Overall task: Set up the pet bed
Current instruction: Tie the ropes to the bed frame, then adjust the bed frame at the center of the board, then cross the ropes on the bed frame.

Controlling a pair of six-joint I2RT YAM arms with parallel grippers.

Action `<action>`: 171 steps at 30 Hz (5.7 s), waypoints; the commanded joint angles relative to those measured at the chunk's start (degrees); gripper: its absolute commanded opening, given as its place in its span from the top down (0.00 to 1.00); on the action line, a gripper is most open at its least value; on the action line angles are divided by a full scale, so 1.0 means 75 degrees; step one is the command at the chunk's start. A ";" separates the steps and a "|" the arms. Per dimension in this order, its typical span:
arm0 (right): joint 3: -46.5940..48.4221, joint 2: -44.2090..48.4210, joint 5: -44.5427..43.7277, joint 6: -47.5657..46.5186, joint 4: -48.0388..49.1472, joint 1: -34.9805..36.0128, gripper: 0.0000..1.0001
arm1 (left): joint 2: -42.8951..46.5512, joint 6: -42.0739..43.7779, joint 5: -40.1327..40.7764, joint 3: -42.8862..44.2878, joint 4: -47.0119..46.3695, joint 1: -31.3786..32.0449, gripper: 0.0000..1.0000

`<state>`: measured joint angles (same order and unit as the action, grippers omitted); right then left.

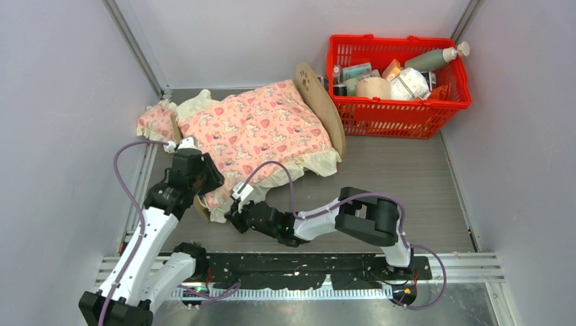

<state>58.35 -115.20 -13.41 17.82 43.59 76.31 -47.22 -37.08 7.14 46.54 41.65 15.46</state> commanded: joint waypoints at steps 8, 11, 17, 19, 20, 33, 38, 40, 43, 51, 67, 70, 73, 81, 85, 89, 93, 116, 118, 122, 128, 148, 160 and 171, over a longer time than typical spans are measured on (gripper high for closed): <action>0.0881 0.0036 -0.0426 0.1566 -0.1509 0.0647 0.88 | -0.0107 0.0249 0.0830 0.0078 -0.0049 -0.0035 0.57; 0.1045 0.0151 -0.0803 0.1637 -0.1999 0.0683 0.88 | -0.0141 0.0243 0.0935 -0.0063 -0.0095 -0.0034 0.57; 0.1927 -0.0279 -0.0851 0.1695 -0.3224 0.0739 0.90 | -0.0230 0.0140 0.0960 -0.0273 -0.0185 -0.0034 0.56; 0.1864 -0.0407 -0.0840 0.1774 -0.3132 0.0819 0.90 | -0.0259 0.0127 0.1012 -0.0250 -0.0178 -0.0034 0.57; 0.1870 -0.0503 -0.0833 0.1796 -0.3136 0.0867 0.90 | -0.0276 0.0125 0.1042 -0.0261 -0.0173 -0.0034 0.57; 0.1555 0.0517 -0.1131 0.1479 -0.3828 0.0868 0.60 | 0.0395 0.0434 0.1870 0.0722 0.0485 -0.0023 0.57; 0.0608 0.2116 -0.1412 0.1121 -0.4464 0.0643 0.47 | 0.0919 0.1241 0.2997 0.0985 0.0730 -0.0026 0.54; 0.0151 0.2889 -0.1529 0.1018 -0.4756 0.0379 0.45 | 0.1051 0.1580 0.3442 0.0880 0.0835 -0.0034 0.49; -0.0599 0.4249 -0.1945 0.0644 -0.5120 0.0151 0.41 | 0.1158 0.1644 0.3819 0.0563 0.0815 -0.0054 0.36; -0.0879 0.6649 -0.3022 -0.0629 -0.6503 -0.0365 0.32 | 0.0522 0.1349 0.3315 -0.0018 0.0265 -0.0103 0.40; -0.1774 0.9824 -0.4079 -0.1164 -0.7371 -0.1237 0.23 | 0.0345 0.4179 0.1207 -0.0311 -0.1611 -0.0605 1.00; -0.1883 0.9987 -0.4133 -0.1237 -0.7388 -0.1375 0.23 | 0.0593 0.4402 0.0716 -0.0270 -0.1617 -0.0735 1.00; -0.1970 1.0076 -0.4171 -0.1320 -0.7447 -0.1596 0.23 | 0.0966 0.4488 0.0382 -0.0369 -0.1335 -0.0871 1.00; -0.1719 0.9618 -0.3813 -0.1561 -0.7453 -0.3095 0.20 | 0.2393 0.5190 -0.0581 -0.1086 -0.0912 -0.1854 1.00; -0.0870 0.8506 -0.1940 -0.1537 -0.7868 -0.4686 0.17 | 0.2552 0.5113 -0.0893 -0.1114 -0.0959 -0.1901 1.00; -0.0331 0.7629 -0.0760 -0.1486 -0.7926 -0.5375 0.17 | 0.2503 0.5203 -0.0917 -0.1137 -0.1074 -0.1899 1.00; -0.0026 0.6853 -0.0495 -0.1486 -0.7903 -0.5494 0.23 | 0.2264 0.5368 -0.0760 -0.1178 -0.1548 -0.1907 1.00; 0.0133 0.7735 -0.0260 -0.0323 -0.8926 -0.5535 0.44 | 0.0764 0.3896 0.1132 0.0886 -0.1914 -0.2027 0.28; 0.0457 0.8001 -0.0139 -0.0665 -0.9307 -0.5540 0.41 | 0.1143 0.3832 -0.0052 0.1059 -0.1702 -0.2015 0.30; 0.0055 0.8862 0.0243 -0.0833 -0.9691 -0.5536 0.39 | 0.1660 0.4084 -0.1292 0.0997 -0.1856 -0.0922 0.35; -0.1353 1.0450 0.0794 0.0044 -0.9771 -0.5534 0.39 | 0.1321 0.4663 -0.1026 0.0994 -0.2029 0.1752 0.40; -0.2030 1.2923 -0.0531 0.0489 -1.0580 -0.5535 0.23 | -0.4391 0.7330 0.1938 0.0978 -0.6204 0.8379 0.30; -0.1779 1.3045 -0.0937 0.1075 -1.1222 -0.5535 0.29 | -0.4684 0.8052 0.2042 0.0490 -0.7488 0.7967 1.00; -0.2156 1.2381 -0.0296 0.0496 -1.0486 -0.5535 0.28 | -0.3747 0.7742 0.1169 0.0127 -0.7572 0.7492 0.59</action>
<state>42.78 -20.78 -16.99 23.62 -38.94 34.76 -74.63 18.33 17.32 49.65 -8.82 66.89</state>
